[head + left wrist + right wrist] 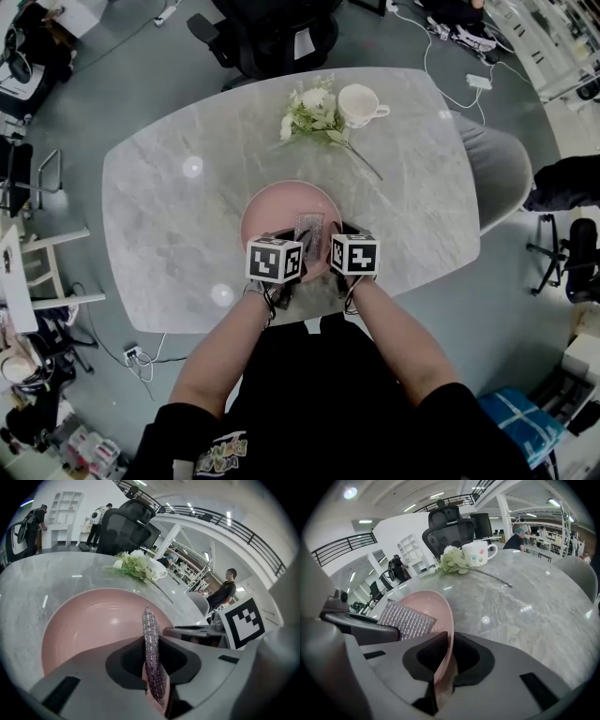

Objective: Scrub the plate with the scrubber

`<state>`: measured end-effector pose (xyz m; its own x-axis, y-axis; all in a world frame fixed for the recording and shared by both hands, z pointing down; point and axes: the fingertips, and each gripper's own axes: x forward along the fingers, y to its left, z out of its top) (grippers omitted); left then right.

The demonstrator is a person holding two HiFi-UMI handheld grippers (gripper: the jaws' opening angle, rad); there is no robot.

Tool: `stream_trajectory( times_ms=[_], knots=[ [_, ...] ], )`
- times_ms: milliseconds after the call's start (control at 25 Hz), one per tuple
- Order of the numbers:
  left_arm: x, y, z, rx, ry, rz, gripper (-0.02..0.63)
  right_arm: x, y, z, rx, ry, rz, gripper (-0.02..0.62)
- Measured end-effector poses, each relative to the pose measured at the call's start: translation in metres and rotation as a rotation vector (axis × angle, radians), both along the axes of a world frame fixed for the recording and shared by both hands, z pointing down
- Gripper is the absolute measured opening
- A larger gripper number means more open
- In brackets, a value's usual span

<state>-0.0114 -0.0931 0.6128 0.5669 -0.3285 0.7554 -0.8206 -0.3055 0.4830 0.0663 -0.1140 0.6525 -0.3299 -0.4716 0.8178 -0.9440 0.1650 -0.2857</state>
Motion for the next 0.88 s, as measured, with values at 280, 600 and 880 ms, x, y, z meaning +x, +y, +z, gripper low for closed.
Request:
stream_trajectory(
  times_ms=[280, 600, 880],
  knots=[
    [0.001, -0.003, 0.018, -0.031, -0.023, 0.016, 0.077, 0.001, -0.002, -0.003, 0.006, 0.007, 0.001, 0.052],
    [-0.008, 0.000, 0.032, -0.032, -0.080, 0.053, 0.078, -0.002, 0.001, 0.004, 0.002, 0.004, -0.007, 0.054],
    [-0.022, 0.000, 0.028, -0.017, -0.151, 0.079, 0.078, 0.000, 0.000, 0.001, 0.003, 0.005, -0.007, 0.054]
  ],
)
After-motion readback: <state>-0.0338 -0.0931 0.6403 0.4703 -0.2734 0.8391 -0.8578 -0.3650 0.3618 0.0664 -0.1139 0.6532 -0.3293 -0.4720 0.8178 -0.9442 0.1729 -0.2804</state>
